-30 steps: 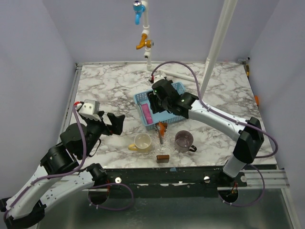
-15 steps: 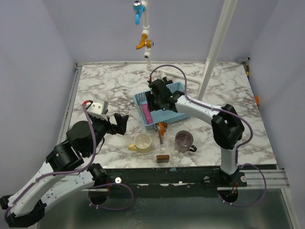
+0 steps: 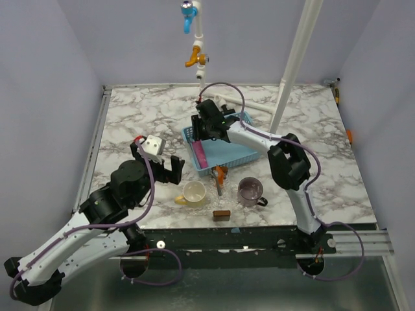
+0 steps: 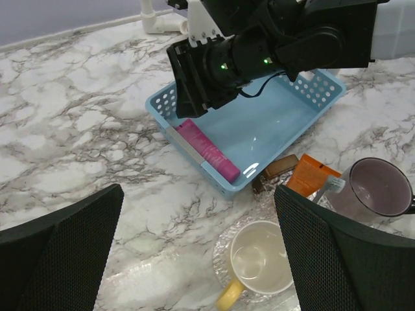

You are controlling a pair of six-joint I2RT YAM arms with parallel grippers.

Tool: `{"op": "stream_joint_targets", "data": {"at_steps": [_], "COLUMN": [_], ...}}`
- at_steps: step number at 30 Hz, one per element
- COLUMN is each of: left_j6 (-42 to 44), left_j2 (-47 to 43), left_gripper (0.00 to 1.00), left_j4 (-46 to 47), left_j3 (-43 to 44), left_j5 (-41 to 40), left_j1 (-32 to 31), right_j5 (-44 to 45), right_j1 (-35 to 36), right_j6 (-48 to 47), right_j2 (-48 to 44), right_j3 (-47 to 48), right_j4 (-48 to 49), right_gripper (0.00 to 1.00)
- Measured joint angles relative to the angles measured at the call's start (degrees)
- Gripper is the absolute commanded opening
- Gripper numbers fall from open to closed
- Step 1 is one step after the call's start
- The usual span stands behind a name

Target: Prepare toiletry sets of a toothbrush and toothpaste on the tray

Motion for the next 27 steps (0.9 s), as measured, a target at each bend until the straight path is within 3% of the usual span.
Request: {"op": "stream_joint_targets", "data": {"at_steps": [9, 27], "left_j6": [-0.68, -1.33], "left_j2": [-1.03, -3.78], "left_gripper": [0.99, 0.99], "left_j4": [4.74, 6.29], "left_j3": [-7.26, -9.07], "left_j5": [0.35, 1.64], "left_j1": [0.04, 0.07], "right_j5": [-0.59, -3.98], "right_j1": [0.00, -0.11], "right_j6": [1.49, 4.87], "right_j2": [5.79, 5.90], "right_j3": [4.11, 1.40], "right_j4": [-0.09, 3.69], "right_gripper": [0.46, 0.40]}}
